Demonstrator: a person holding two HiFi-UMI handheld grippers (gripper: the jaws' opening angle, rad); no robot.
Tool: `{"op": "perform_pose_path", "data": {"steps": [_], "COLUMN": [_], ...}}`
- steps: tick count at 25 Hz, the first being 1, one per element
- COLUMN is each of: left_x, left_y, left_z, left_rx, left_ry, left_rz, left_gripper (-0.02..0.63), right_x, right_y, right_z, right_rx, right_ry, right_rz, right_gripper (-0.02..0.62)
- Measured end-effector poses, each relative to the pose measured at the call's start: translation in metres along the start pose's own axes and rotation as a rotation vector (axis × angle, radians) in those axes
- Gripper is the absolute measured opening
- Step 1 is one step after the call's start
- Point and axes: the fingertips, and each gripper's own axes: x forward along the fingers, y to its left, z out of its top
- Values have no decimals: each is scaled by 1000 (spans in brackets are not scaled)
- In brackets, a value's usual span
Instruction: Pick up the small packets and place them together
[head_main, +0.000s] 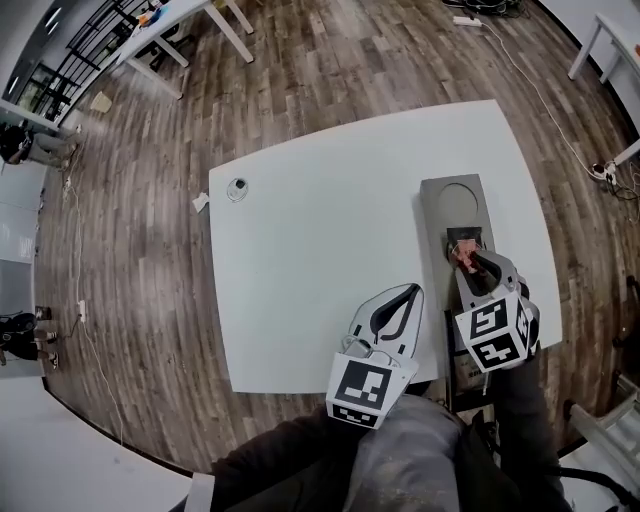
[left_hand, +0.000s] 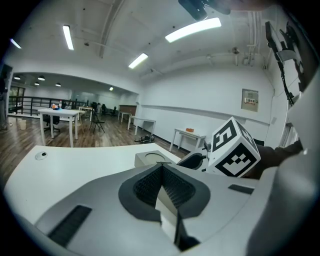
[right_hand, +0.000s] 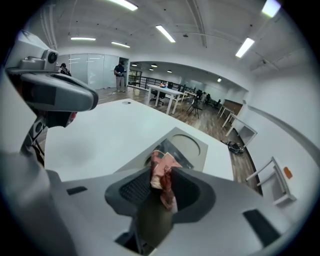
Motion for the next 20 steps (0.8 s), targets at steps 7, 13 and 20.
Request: {"op": "perform_pose_path", "data": {"steps": [7,13,20], "left_x": [-6,-28,-60], "left_y": [3,-15,-58], "left_z": [-3,-1,8], "left_rx": [-9,18,44], "left_ry": [3,-26,-93], "left_rz": [8,7,-8], "left_gripper": [3,3,3], "right_x": [0,-29,-99], "right_y": [1,7,5], "right_z": [5,7,-5], "right_rx": [69,102,101], "right_ry": [-33,-106,-178], "right_rz": [27,-4,-73], "right_gripper": [200,218,218]}}
